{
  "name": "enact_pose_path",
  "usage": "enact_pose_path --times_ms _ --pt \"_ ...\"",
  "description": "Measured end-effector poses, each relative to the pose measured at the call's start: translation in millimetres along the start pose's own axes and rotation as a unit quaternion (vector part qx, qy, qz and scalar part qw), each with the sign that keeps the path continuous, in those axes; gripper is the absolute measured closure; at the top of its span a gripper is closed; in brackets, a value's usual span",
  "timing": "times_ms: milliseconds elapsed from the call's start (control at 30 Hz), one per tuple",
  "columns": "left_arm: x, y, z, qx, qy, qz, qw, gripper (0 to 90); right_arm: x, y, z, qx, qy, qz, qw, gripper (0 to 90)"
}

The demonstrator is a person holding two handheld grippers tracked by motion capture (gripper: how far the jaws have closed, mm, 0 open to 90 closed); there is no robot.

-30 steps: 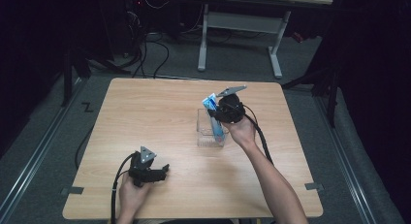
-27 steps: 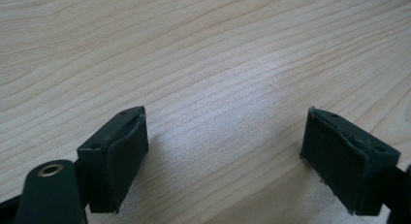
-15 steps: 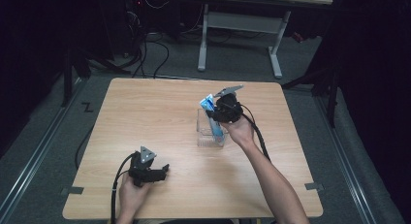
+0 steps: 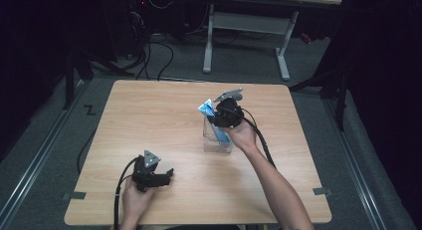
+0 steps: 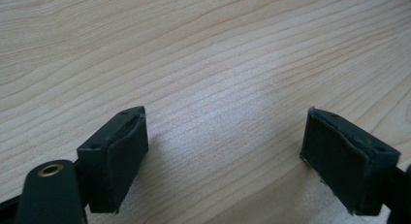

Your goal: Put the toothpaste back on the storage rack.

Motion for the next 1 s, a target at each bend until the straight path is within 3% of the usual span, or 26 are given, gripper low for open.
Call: enact_pose_path --times_ms 233,500,700,1000 --pt "0.0 0.0 0.0 0.000 0.000 0.000 1.0000 17.1 -3.8 2.3 -0.5 -0.007 -0.013 -0.031 0.9994 64.0" --pt "0.1 0.0 0.0 0.001 0.000 -0.001 1.0000 17.0 -6.5 2.4 13.1 -0.029 -0.003 -0.028 0.9992 52.2" --pt "0.1 0.0 0.1 0.001 0.000 -0.001 1.0000 17.0 -11.9 5.4 25.7 -0.055 -0.016 -0.053 0.9970 51.7" --pt "0.0 0.0 0.1 0.001 0.000 -0.001 1.0000 17.0 -24.7 8.8 42.5 -0.076 -0.014 -0.069 0.9946 51.7"
Point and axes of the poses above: each handheld gripper's, and its own axes: z roughly backward along the jaws, y roughly out of its underside, x roughly to its left, the point moved 4 cm from there along -z, roughly forward along the jaws, and after that the axes turned 12 degrees about -z, right-handed, at the moved point
